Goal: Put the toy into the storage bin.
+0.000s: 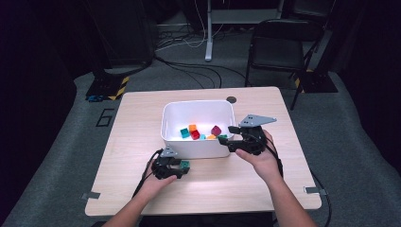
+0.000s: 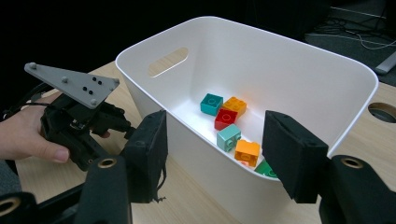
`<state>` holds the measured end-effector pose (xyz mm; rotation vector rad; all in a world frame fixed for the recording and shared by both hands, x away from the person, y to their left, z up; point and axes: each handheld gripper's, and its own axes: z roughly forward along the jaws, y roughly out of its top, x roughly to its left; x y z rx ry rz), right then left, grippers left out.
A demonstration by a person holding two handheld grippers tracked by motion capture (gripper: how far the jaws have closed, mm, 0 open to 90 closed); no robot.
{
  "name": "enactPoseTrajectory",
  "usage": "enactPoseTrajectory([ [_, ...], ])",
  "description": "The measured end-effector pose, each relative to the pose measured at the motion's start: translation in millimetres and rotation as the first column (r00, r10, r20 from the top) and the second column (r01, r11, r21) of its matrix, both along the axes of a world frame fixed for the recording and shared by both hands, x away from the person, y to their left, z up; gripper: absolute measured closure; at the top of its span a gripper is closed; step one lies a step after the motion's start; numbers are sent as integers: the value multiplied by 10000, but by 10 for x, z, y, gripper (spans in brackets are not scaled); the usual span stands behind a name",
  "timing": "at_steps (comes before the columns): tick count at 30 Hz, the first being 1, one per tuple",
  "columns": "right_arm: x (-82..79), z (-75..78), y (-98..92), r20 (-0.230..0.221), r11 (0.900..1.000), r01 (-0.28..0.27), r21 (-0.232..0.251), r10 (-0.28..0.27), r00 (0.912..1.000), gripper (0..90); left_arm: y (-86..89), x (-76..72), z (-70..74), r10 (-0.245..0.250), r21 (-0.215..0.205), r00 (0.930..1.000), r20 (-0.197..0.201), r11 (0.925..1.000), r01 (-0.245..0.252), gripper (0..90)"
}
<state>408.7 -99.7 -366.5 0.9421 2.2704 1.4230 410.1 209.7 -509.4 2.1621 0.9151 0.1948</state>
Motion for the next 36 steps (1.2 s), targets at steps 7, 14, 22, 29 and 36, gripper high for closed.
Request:
enactPoseTrajectory([
  [7, 15, -15, -12, -25, 10000, 1, 3, -1, 10000, 402, -112, -8, -1, -317, 104, 9994, 127, 9994, 316, 431],
  [14, 27, -30, -16, -86, 10000, -6, -15, 6, 10000, 402, -179, -40, -1, -554, 370, 9978, 361, 9978, 541, 487],
  [22, 36, -41, -19, -119, 10000, 2, -13, -2, 9999, 402, -177, -64, 7, -843, 562, 9960, 310, 9950, 824, 578],
  [29, 38, -39, -24, -108, 10000, 20, 11, -20, 9999, 402, -181, -77, 172, -902, 483, 9948, 467, 9950, 879, 584],
  [36, 37, -34, -36, -73, 10000, 41, 37, -40, 10000, 402, -161, -74, 471, -923, 450, 9924, 809, 9950, 889, 585],
])
